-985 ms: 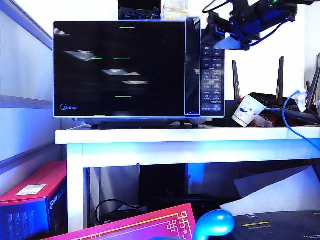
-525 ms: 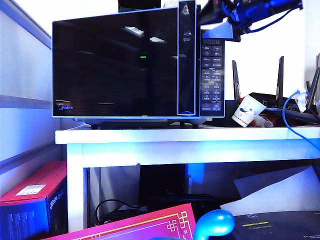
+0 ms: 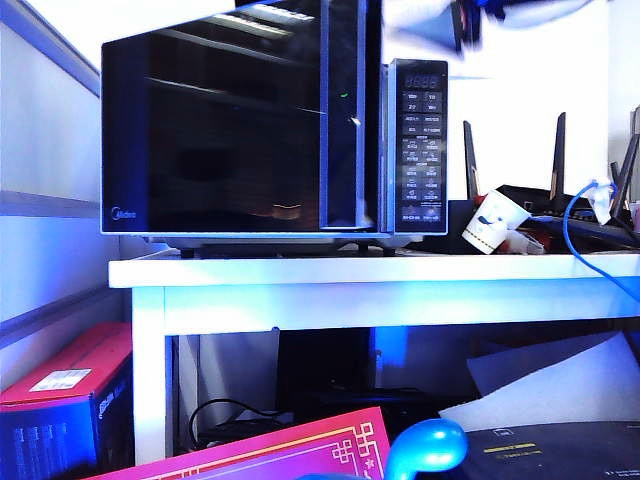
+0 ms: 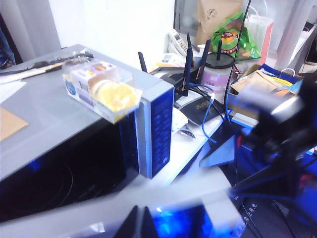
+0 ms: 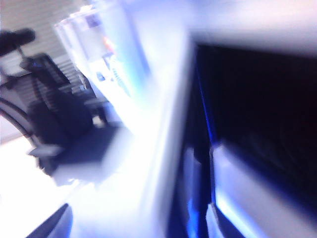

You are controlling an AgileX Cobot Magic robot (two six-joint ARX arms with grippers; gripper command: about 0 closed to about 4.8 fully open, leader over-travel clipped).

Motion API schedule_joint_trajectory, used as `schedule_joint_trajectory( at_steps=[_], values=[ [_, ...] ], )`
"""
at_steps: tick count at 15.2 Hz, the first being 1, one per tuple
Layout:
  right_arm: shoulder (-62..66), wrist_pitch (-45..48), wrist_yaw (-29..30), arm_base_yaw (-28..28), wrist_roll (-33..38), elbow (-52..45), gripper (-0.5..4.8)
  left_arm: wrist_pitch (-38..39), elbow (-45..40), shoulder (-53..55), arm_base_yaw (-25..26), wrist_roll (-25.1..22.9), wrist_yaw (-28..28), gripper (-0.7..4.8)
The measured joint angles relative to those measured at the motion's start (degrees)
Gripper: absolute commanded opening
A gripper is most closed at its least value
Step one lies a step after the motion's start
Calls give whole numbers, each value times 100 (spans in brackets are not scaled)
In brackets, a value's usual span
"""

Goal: Open the microwave door, place the box of snacks from the top of the microwave inside, then close the microwave door.

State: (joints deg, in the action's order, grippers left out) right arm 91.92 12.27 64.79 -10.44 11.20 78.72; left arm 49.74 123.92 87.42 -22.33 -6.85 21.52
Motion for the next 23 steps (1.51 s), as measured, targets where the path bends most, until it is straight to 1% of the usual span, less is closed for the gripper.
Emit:
schedule_joint_trajectory(
  at_steps=[2, 4, 7, 10, 13, 14, 15, 17, 20, 23],
  values=[
    [-107, 387, 490, -37, 348, 15, 355, 20, 0, -4, 0, 0, -116, -6],
    [-59, 446, 570, -24, 619, -2, 354, 24, 0, 0, 0, 0, -136, -6],
    [-61, 461, 590, -26, 721, -2, 354, 24, 0, 0, 0, 0, -138, -6],
    [-61, 146, 1045, -37, 855, -2, 353, 24, 0, 0, 0, 0, -136, -6],
    [-59, -122, 1222, -101, 870, -2, 348, 24, 0, 0, 0, 0, -138, -6],
    [-59, -144, 1292, -103, 870, -2, 326, 24, 0, 0, 0, 0, -138, -6],
    [-59, -236, 1307, -142, 874, -2, 321, 24, 0, 0, 0, 0, -138, -6],
    [-59, -348, 1460, -170, 938, -4, 322, 24, 0, 0, -2, 0, -136, -6],
    [-61, -367, 1506, -387, 999, -4, 322, 26, 0, 0, -4, 0, -136, -6],
    [-61, -363, 1541, -730, 1003, -4, 322, 76, 0, -2, 0, 0, -138, -6]
  ],
)
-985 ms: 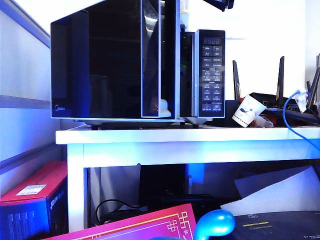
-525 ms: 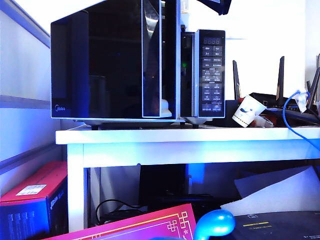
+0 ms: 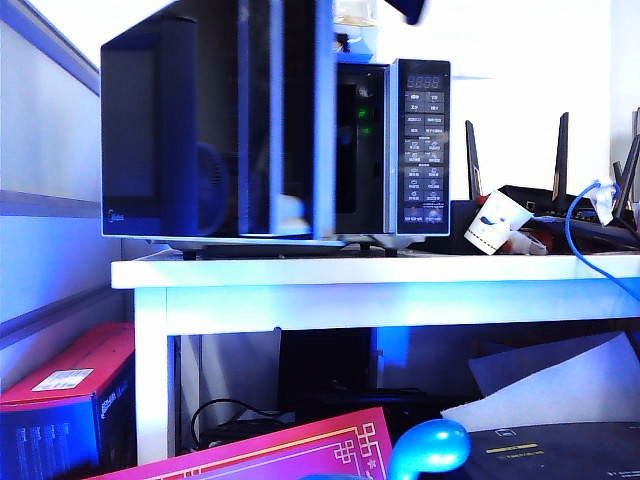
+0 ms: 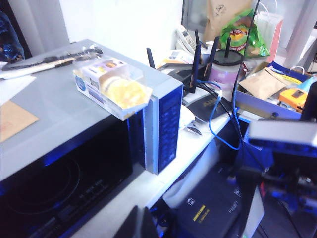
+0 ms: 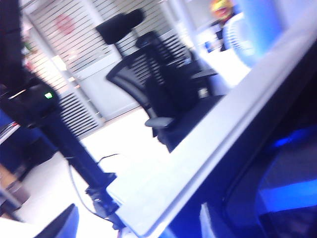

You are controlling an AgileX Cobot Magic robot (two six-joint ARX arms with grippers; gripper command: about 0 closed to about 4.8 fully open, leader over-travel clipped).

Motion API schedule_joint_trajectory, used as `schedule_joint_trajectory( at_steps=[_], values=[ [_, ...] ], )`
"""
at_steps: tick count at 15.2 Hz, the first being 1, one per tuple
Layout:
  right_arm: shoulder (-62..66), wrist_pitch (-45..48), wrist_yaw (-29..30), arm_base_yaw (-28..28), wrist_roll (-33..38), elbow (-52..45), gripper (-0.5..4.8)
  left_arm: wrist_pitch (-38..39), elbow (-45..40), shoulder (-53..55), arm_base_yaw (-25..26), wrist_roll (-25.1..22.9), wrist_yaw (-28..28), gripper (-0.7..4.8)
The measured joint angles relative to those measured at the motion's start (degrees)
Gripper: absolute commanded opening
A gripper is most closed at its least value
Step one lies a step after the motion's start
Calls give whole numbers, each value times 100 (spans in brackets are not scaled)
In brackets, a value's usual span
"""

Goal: Open the microwave door, place the box of snacks from the top of the microwave inside, then close the microwave door.

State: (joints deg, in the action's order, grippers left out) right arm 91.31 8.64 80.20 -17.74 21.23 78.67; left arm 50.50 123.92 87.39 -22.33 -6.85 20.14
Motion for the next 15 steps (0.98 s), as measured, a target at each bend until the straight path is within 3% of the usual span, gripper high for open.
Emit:
schedule_joint_trajectory(
  at_steps=[8, 15],
  values=[
    [28, 2, -103, -874, 17, 0, 322, 422, 0, -2, 0, -7, -492, -6],
    [234, 92, -350, -2022, 13, -9, 322, 815, 0, -4, 2, -282, -826, -6]
  ],
)
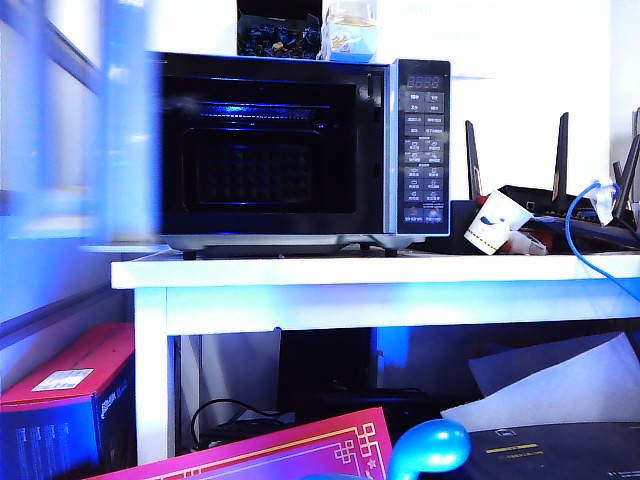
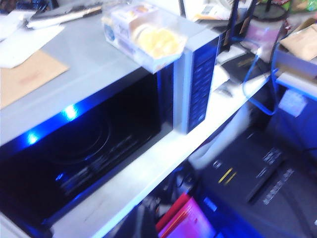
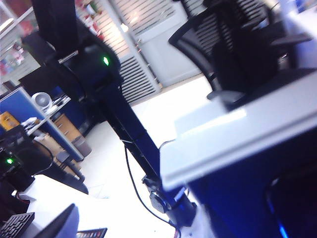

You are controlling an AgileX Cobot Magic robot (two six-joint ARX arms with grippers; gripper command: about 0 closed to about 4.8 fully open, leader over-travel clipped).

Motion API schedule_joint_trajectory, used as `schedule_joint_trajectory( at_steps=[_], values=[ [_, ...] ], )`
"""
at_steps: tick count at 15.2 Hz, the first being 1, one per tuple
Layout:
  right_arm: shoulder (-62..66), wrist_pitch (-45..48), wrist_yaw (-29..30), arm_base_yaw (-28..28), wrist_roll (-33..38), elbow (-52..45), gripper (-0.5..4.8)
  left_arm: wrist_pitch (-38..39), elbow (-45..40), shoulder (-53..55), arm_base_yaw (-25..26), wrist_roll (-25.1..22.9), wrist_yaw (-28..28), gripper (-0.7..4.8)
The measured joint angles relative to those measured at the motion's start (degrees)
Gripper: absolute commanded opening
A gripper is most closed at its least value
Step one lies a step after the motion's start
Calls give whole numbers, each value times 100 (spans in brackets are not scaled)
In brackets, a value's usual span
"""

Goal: Open the microwave door, place the box of snacks from the top of the microwave inside, then close the microwave door.

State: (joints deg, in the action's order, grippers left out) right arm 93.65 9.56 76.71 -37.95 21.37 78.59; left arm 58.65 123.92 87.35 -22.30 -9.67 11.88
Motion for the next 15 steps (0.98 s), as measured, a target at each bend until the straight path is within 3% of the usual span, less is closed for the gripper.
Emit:
schedule_joint_trajectory(
  at_steps=[3, 6, 8, 9, 11, 12, 13, 14, 15],
  values=[
    [13, 313, -168, -184, -2, 4, 322, 96, 0, -2, 2, -94, -57, -6],
    [-37, 376, -208, 577, 127, 13, 327, 98, 0, -4, 2, -149, -61, -6],
    [-37, 566, -654, 1132, 487, 13, 323, 103, 0, -2, 0, -151, -59, -6],
    [-37, 737, -1102, 1335, 542, 37, 319, 103, 0, -2, 0, -149, -61, -6],
    [-42, 1515, -2771, 1692, 562, 133, 297, 94, 0, -4, 2, -149, -61, -6],
    [-50, 1941, -3869, 1681, 302, 223, 339, 98, 0, 0, 0, -151, -61, -6],
    [-66, 2087, -4878, 1600, -251, 348, 479, 96, 0, 0, 0, -151, -59, -6],
    [-59, 2164, -5869, 1440, -1014, 470, 479, 96, 0, 0, 2, -166, -63, -6],
    [28, 2192, -6419, 1377, -1473, 595, 479, 96, 0, -2, 2, -212, -63, -6]
  ],
)
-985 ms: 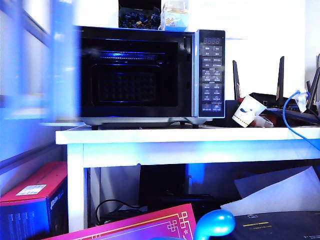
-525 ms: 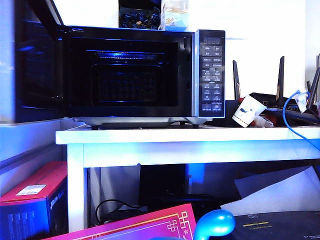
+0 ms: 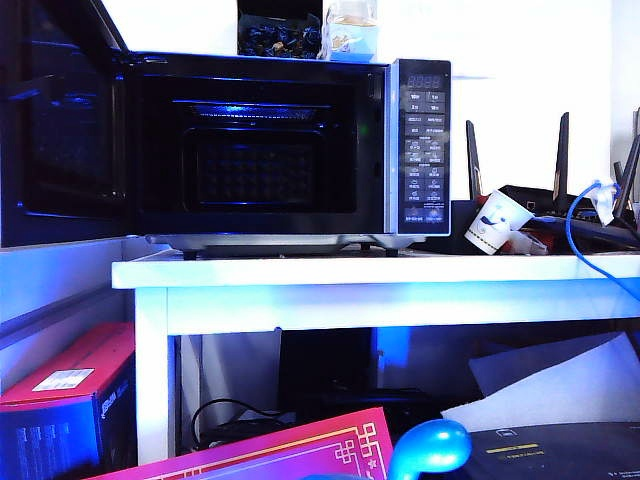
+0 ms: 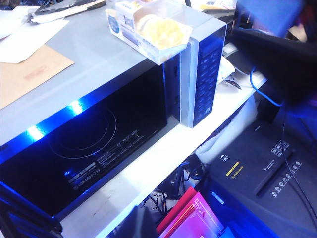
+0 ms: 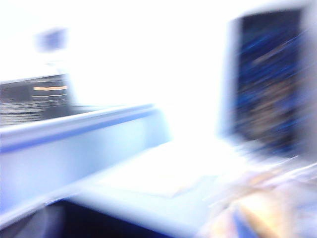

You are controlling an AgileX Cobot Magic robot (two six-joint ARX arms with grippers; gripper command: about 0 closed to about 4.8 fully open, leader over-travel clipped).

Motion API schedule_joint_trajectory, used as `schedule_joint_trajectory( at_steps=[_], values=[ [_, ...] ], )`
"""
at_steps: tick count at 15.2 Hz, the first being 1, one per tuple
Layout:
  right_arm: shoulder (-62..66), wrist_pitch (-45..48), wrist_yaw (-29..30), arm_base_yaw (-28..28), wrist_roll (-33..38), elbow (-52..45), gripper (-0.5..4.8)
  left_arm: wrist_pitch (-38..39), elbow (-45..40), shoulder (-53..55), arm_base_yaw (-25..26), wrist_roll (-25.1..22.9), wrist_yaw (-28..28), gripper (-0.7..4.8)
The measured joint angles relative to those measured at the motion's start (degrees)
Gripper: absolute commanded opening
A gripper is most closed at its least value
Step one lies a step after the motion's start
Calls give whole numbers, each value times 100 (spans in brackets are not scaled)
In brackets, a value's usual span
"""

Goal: Open the microwave door, place the box of snacks from the top of the microwave inside, then close the microwave door.

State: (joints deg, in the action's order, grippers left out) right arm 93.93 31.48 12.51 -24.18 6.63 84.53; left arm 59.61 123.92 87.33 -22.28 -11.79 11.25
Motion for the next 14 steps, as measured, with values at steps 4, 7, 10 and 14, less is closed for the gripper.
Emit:
schedule_joint_trajectory(
  at_steps=[4, 7, 10, 14],
  values=[
    [966, -315, -1001, -4, -267, 964, 479, 0, 0, 0, -2, -24, 0, -6],
    [1521, -354, -1585, -39, -267, 1539, 479, 0, 0, 0, -2, -42, 2, -6],
    [1853, -348, -1976, -223, -479, 2009, 479, 0, 0, 0, -2, -153, 2, -6],
    [2363, -710, -2430, -297, -546, 2835, 479, 0, 0, 0, -2, -153, 2, -6]
  ],
)
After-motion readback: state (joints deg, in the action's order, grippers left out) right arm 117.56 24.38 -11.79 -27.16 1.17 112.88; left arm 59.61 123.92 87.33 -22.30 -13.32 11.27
